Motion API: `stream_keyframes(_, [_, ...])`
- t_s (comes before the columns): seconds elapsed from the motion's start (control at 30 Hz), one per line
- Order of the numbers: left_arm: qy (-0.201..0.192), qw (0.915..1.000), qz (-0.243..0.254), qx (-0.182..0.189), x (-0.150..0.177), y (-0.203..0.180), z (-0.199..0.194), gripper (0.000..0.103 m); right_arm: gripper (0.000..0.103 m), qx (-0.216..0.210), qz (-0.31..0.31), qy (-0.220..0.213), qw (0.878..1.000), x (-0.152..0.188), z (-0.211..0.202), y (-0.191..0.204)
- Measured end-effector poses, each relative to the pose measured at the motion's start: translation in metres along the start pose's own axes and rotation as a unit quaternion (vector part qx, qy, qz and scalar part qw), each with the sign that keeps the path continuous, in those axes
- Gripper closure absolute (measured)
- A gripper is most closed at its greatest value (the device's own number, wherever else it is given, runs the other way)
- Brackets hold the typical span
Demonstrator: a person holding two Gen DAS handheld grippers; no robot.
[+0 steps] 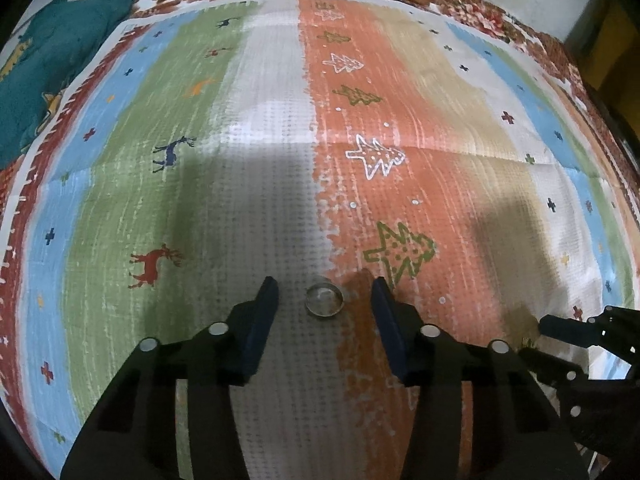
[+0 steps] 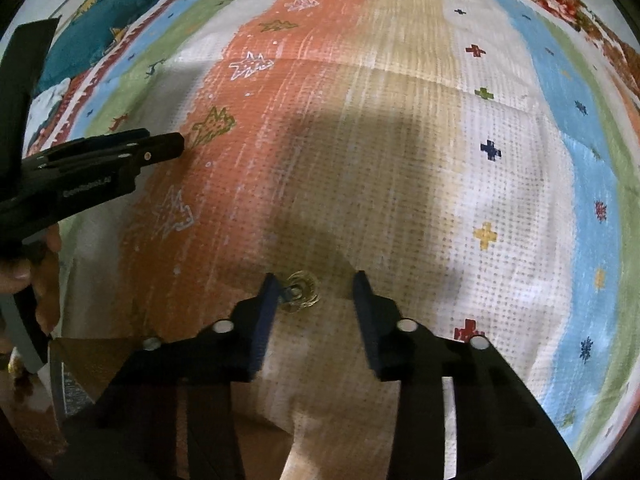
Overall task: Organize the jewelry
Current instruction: 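Grasp the silver ring with the left tool while the right tool grasps the gold ring, then carry the silver and gold rings in both tools over the tin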
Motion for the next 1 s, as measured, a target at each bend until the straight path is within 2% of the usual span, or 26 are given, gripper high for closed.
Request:
stream_keyframes(0.07, [0.001,1.0000,0.003,0.002,-0.001,-0.002,0.000,0.064,0.075,-0.004,0.002,0.003,1.000,0.000,0.001,0.001])
stream_keyframes(0.1, [0.001,1.0000,0.003,0.001,-0.001,-0.002,0.000,0.071,0.080,-0.007,0.002,0.004,1.000,0.000,0.001,0.002])
stream_keyframes(0.17, [0.003,1.0000,-0.001,-0.008,0.000,0.001,0.000,0.082,0.083,-0.010,0.001,0.005,1.000,0.001,0.001,0.004])
stream_keyframes(0.2, [0.004,0.9999,-0.006,-0.007,0.000,0.002,0.000,0.084,0.083,-0.008,-0.001,0.005,1.000,0.002,0.001,0.004])
stream_keyframes(0.63, [0.003,0.9999,-0.013,0.000,0.002,0.007,-0.003,0.084,0.085,-0.008,-0.011,-0.002,1.000,0.003,-0.006,0.006])
stream_keyframes(0.87, [-0.007,0.9998,-0.017,0.004,0.002,0.005,-0.017,0.084,0.085,-0.006,-0.016,-0.012,1.000,0.003,-0.015,0.004])
stream_keyframes(1.0, [-0.015,0.9996,-0.023,0.006,0.003,0.002,-0.028,0.084,0.085,-0.036,-0.006,-0.009,0.999,0.005,-0.023,0.009])
Point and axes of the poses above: each gripper's, at about its wrist camera, not at the fingertips, and z roughly the way its jaws point, y to its left, x to its underside, the point moved 9 cm from there along z, roughly the way its jaws point, and after that the axes turned 10 degrees about z, right-handed, at the moved point
